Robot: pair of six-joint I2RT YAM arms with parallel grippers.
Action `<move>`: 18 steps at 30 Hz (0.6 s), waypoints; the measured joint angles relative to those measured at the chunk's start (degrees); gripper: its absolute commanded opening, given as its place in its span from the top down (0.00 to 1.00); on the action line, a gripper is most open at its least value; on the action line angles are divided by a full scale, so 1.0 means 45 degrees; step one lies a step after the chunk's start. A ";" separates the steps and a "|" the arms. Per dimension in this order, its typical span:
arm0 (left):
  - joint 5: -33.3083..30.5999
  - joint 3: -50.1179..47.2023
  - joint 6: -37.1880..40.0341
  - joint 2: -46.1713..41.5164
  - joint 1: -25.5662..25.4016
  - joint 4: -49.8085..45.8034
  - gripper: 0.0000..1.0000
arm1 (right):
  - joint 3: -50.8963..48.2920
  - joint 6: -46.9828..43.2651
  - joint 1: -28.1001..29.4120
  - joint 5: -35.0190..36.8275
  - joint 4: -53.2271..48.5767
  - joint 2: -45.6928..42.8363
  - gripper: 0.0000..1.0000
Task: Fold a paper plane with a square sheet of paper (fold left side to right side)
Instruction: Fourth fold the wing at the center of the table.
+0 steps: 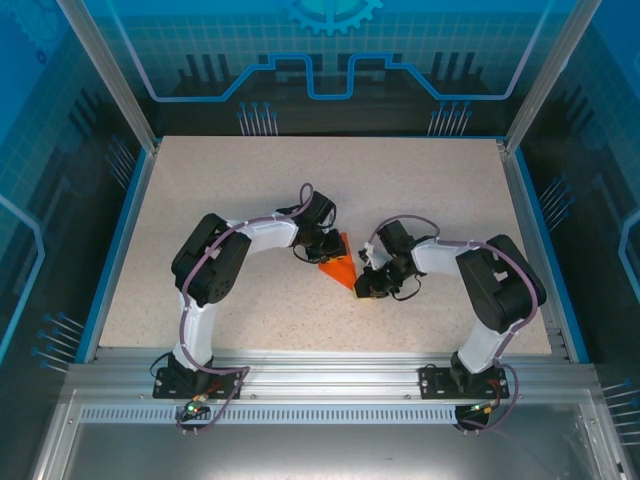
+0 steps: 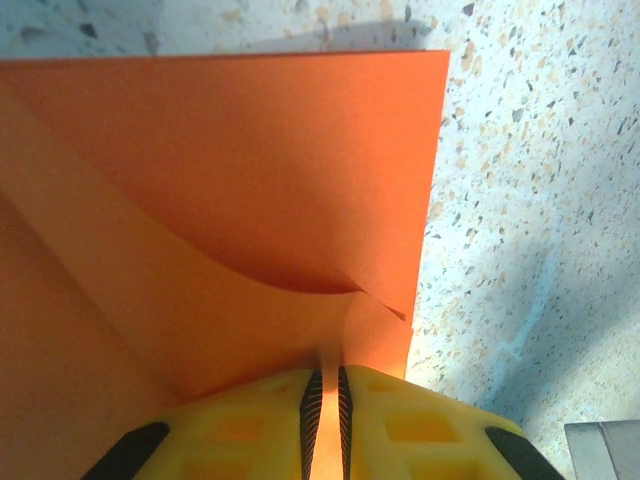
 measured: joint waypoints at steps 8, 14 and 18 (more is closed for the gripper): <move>0.0005 0.0000 0.0005 0.0000 -0.0005 0.0000 0.80 | 0.0112 -0.0044 -0.0044 -0.0029 -0.2351 -0.1836 0.85; 0.0005 0.0000 0.0000 0.0000 0.0000 0.0000 0.80 | 0.1666 0.0253 0.0005 0.0068 -0.1690 -0.1384 0.86; 0.0005 0.0000 0.0000 0.0000 -0.0005 0.0000 0.80 | 0.2050 0.0578 0.0024 0.0413 -0.0884 -0.0194 0.86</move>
